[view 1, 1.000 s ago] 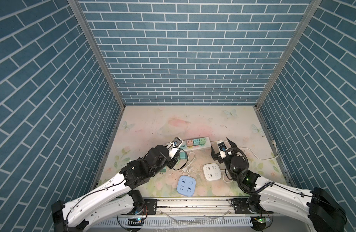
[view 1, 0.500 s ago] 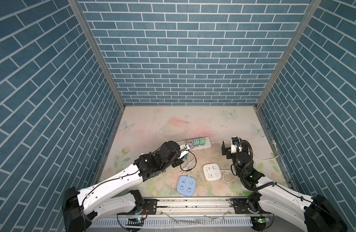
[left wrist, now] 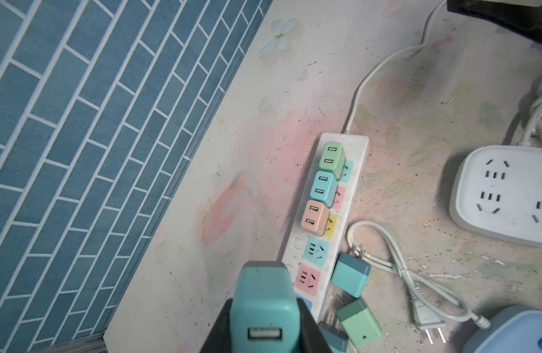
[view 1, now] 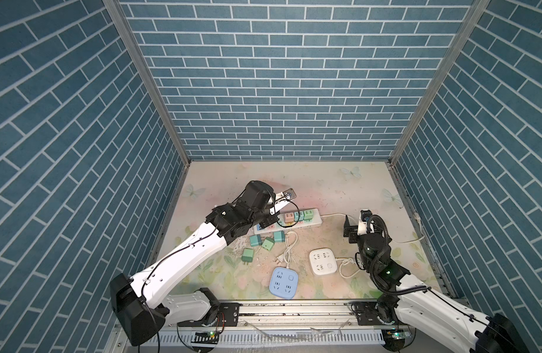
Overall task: Insert the plug
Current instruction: 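Carry the light teal adapter with the left gripper over the strip, then align the adapter over the socket beside the pink adapter and lower it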
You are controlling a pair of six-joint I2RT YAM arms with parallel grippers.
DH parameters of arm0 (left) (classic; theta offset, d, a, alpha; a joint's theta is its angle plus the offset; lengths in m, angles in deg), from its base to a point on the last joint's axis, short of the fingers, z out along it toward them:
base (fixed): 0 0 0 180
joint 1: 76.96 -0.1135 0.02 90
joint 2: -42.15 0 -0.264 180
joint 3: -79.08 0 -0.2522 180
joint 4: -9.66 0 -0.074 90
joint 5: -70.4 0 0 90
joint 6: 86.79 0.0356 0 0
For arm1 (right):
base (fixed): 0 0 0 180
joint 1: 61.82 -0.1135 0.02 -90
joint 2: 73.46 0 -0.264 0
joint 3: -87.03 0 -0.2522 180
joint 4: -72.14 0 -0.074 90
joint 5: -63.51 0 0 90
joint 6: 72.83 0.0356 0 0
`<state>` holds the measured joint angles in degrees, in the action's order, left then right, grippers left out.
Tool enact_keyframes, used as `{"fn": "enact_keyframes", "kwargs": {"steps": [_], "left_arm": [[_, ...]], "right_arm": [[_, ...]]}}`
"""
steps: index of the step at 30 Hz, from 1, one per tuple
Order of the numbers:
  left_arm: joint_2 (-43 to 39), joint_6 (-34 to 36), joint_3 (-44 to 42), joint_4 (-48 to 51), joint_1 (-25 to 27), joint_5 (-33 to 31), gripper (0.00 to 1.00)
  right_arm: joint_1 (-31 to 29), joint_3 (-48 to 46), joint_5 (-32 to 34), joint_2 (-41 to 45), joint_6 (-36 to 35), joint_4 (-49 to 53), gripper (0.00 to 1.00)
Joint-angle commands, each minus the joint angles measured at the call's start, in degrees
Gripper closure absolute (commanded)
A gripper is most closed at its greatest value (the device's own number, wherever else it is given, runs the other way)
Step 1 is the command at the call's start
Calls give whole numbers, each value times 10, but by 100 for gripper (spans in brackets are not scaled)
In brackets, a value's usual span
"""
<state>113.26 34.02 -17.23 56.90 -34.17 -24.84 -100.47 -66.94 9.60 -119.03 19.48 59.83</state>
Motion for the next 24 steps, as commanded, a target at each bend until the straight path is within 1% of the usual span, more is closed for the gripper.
{"fn": "enact_keyframes", "kwargs": {"steps": [1,3,5,7,9,11,16,20,24], "left_arm": [[22,56,10,-17,-4,25,100],[50,83,43,-3,-9,38,100],[87,130,102,73,-17,72,100],[121,159,157,147,-24,74,100],[146,168,179,183,-34,69,100],[151,168,168,178,-43,60,100],[139,154,93,115,-58,84,100],[169,135,114,136,-57,93,100],[192,133,97,106,-59,90,100]], "right_arm": [[2,4,8,-14,8,-20,9],[2,0,2,-15,5,-31,9],[1,-4,-2,-11,4,-32,9],[1,-7,-3,-3,5,-32,8],[1,-13,-6,6,6,-34,6],[2,-16,-10,10,5,-35,6],[2,-18,-28,7,1,-41,6],[2,-12,-33,-5,0,-38,6],[2,-11,-32,-9,0,-40,6]]}}
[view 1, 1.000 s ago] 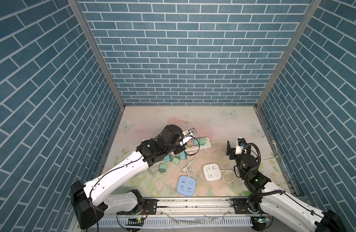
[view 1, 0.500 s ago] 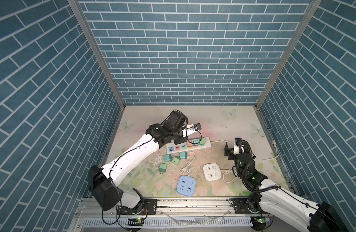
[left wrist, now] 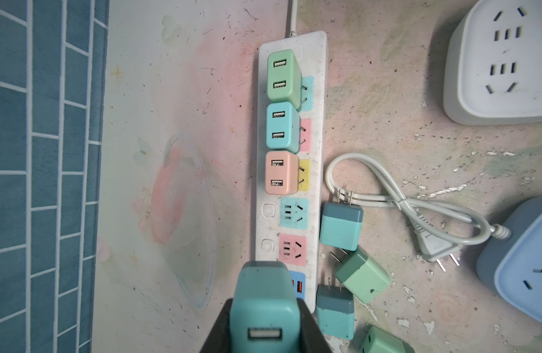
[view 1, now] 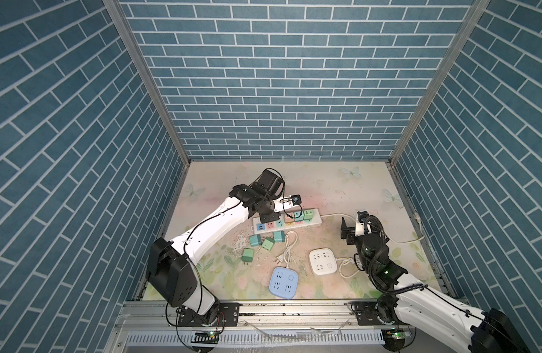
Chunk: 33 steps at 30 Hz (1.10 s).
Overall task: Insert the plug
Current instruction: 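Align the adapter over the socket beside the pink adapter and lower it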
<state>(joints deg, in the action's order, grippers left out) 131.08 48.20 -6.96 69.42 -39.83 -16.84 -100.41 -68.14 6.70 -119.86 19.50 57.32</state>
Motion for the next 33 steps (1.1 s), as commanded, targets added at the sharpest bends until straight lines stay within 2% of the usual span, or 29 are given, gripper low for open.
{"fn": "enact_keyframes", "kwargs": {"steps": [1,6,19,33], "left_arm": [[20,-11,-9,-25,-3,13,100],[52,-18,-6,-31,-4,41,100],[129,-34,8,-30,-10,68,100],[137,-40,-17,-77,-35,102,100]], "right_arm": [[1,1,-4,-1,-1,-16,6],[1,3,-8,-15,-7,-28,6],[1,9,-20,-29,-11,-30,6],[1,14,-28,-43,-14,-30,7]]}}
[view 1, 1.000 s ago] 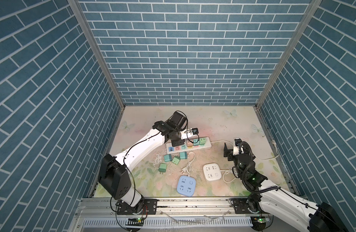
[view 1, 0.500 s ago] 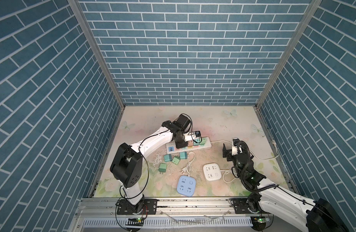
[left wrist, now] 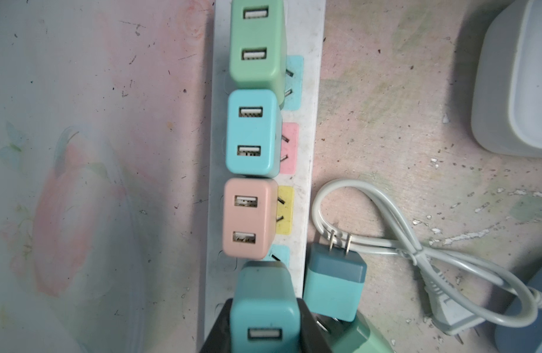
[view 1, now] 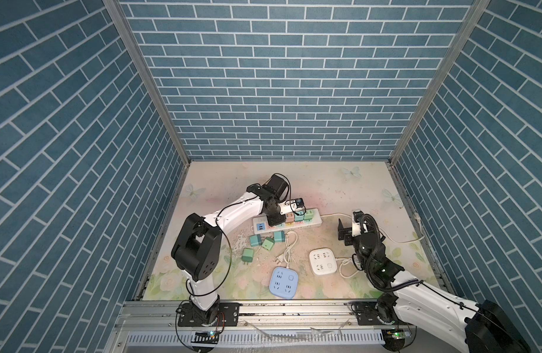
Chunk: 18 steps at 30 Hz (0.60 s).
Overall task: Insert the plug
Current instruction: 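Align the adapter over the socket beside the pink adapter and lower it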
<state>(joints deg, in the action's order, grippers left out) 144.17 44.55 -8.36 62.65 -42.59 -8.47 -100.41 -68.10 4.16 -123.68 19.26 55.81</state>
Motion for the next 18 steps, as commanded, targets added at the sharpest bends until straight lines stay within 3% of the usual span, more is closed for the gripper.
{"fn": "enact_keyframes", "kwargs": {"steps": [1,18], "left_arm": [[7,-2,-3,-10,-7,17,100],[40,6,-10,-16,-8,14,100]], "right_arm": [[1,15,-2,-5,-11,-15,7],[1,10,-7,4,-12,-16,7]]}}
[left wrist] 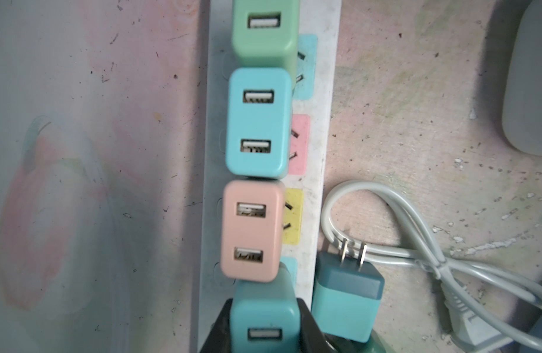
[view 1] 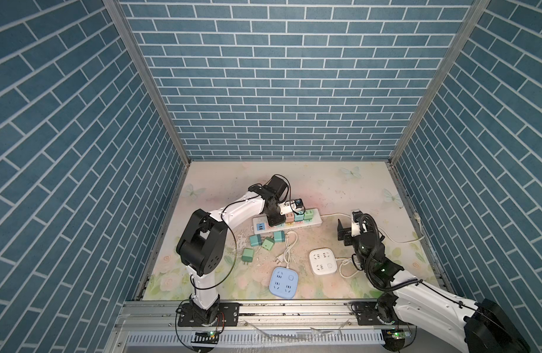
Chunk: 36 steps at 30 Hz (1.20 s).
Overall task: Insert the plug
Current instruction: 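Align the adapter over the socket beside the pink adapter and lower it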
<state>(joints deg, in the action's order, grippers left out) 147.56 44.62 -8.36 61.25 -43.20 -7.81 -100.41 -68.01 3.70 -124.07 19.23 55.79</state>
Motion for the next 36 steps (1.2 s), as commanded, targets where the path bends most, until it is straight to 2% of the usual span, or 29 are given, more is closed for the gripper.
{"fn": "enact_keyframes", "kwargs": {"steps": [1,6,14,23,36], "left_arm": [[7,8,-13,-4,-1,9,100],[16,18,-6,3,-4,3,100],[17,21,-15,-9,-14,44,100],[38,32,-17,-14,-23,60,100],[62,33,-13,-6,-24,42,100]], "right_arm": [[1,9,-3,9,-12,-15,7],[1,10,-6,4,-13,-17,7],[0,7,-7,9,-13,-16,7],[1,9,-8,4,-14,-16,7],[1,8,-9,4,-15,-18,7]]}}
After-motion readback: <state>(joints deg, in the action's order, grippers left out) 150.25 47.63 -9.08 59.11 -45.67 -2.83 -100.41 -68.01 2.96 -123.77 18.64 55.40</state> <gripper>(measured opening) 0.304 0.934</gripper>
